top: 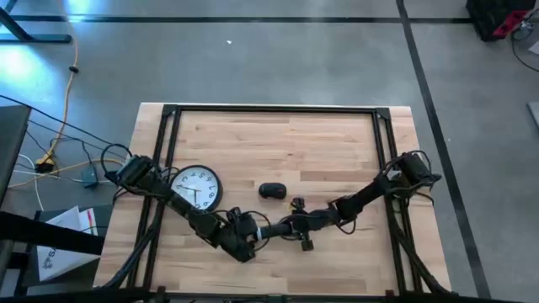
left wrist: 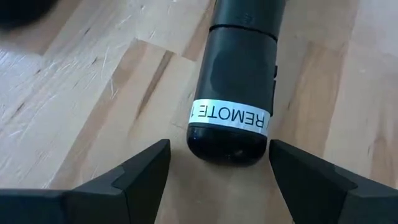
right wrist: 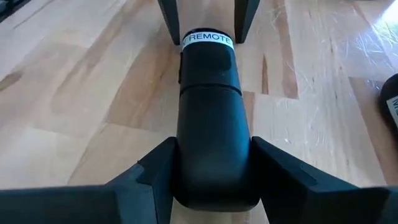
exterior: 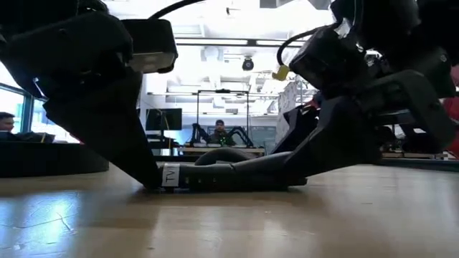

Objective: Insert battery
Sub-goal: Close the black remote battery compartment

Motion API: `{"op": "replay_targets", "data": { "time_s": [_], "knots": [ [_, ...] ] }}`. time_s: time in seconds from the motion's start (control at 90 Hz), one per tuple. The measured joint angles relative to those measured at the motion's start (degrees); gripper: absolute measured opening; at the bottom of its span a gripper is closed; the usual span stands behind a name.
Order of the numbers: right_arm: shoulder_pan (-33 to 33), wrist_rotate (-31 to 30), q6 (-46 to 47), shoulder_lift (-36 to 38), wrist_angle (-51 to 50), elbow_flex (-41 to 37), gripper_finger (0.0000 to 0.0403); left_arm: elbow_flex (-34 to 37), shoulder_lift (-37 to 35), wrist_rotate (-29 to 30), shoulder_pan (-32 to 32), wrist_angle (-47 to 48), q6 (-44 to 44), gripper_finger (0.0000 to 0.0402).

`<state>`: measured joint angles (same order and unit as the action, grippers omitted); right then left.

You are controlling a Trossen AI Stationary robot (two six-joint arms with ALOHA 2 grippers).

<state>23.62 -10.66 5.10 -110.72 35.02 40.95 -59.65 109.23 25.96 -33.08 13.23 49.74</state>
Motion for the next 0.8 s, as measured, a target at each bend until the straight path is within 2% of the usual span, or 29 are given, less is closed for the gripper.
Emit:
{"op": "replay_targets", "data": {
  "time_s": [0.189,0.533,0.8],
  "knots": [
    [0.00,0.15,0.31,0.00,-0.12,0.00,0.0167,0.00,0.00,0.00,-0.02,-0.15,-0.39,0.0257],
    [0.00,0.38,1.09,-0.09,-0.52,-0.02,0.0254,0.02,0.00,-0.21,0.06,-1.14,-0.98,0.0257],
    [0.16,1.63,0.81,2.13,-3.90,2.10,0.0258,0.02,0.00,-0.24,0.07,-1.03,-1.42,0.0257]
  ]
}}
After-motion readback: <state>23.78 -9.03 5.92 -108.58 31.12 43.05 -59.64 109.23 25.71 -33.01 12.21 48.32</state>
